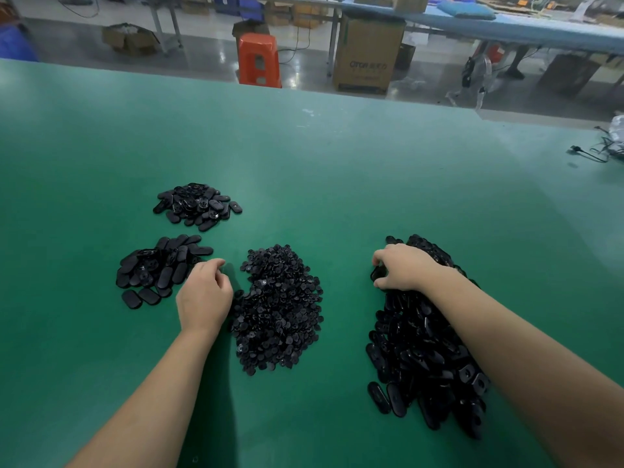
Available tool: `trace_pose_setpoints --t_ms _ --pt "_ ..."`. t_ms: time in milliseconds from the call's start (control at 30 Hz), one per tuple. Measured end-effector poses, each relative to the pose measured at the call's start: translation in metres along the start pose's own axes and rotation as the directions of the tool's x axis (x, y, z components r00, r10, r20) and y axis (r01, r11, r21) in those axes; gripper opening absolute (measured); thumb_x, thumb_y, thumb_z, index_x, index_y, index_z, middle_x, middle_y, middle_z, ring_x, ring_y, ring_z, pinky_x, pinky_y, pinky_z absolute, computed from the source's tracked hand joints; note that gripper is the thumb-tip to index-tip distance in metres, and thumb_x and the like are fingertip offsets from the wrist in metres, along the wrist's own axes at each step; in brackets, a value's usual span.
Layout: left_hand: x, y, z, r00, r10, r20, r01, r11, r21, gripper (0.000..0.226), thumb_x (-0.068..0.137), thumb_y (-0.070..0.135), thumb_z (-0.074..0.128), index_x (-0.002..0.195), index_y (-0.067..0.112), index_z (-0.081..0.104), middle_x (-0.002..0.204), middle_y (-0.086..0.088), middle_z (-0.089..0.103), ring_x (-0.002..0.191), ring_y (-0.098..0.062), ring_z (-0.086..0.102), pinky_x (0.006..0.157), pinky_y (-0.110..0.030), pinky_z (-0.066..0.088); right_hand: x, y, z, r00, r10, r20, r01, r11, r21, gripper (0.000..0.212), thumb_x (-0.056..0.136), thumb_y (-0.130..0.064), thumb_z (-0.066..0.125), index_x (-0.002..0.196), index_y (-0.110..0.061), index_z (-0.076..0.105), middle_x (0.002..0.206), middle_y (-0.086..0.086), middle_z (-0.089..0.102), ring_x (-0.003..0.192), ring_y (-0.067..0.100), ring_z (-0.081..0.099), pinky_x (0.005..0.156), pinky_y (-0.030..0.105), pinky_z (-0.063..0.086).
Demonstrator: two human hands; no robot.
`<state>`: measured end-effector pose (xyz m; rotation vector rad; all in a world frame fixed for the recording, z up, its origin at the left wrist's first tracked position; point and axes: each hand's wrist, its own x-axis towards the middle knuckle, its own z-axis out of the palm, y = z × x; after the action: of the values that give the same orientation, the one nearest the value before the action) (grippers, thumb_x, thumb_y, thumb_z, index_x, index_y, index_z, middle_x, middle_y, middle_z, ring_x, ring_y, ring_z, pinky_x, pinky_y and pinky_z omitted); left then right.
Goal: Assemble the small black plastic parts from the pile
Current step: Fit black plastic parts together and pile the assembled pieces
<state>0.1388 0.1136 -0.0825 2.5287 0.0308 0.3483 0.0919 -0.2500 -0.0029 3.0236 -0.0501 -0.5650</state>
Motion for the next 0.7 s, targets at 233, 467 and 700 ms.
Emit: trace_pose_setpoints --t_ms 233,467,700 --pt "-0.0005 -0.0006 0.0002 1.000 -0.001 0.000 0.001 1.000 0.005 0.031 0.096 0.010 0.052 0.121 0.013 0.070 0.119 -0.004 0.070 0.099 -0.027 0.067 0.078 -0.039 0.054 0.0012 -0.0045 0.0070 0.999 0.014 -0.045 -0.014 1.000 0.001 0.045 0.087 -0.043 0.063 0.127 -0.023 0.058 0.122 0.004 0.059 0.112 0.025 0.058 0.085 0.035 0.048" --pt "-0.0004 -0.0003 -0.0001 1.000 0.007 0.004 -0.007 1.000 0.010 0.031 0.096 0.011 0.052 0.121 0.013 0.069 0.120 -0.004 0.069 0.098 -0.026 0.067 0.078 -0.038 0.054 -0.0006 -0.0025 0.0043 0.999 -0.003 -0.051 0.002 1.000 -0.012 0.040 0.090 -0.037 0.060 0.126 -0.022 0.061 0.119 0.001 0.065 0.108 0.024 0.061 0.080 0.033 0.049" --pt "-0.0002 -0.0004 0.0005 1.000 0.001 0.006 -0.001 1.000 0.011 0.030 0.096 0.011 0.052 0.121 0.013 0.069 0.120 -0.004 0.069 0.099 -0.026 0.067 0.078 -0.039 0.054 0.0000 -0.0043 0.0074 0.998 -0.049 -0.040 0.043 0.989 -0.143 0.033 0.092 -0.028 0.058 0.125 -0.024 0.060 0.121 0.004 0.056 0.112 0.026 0.058 0.079 0.034 0.046"
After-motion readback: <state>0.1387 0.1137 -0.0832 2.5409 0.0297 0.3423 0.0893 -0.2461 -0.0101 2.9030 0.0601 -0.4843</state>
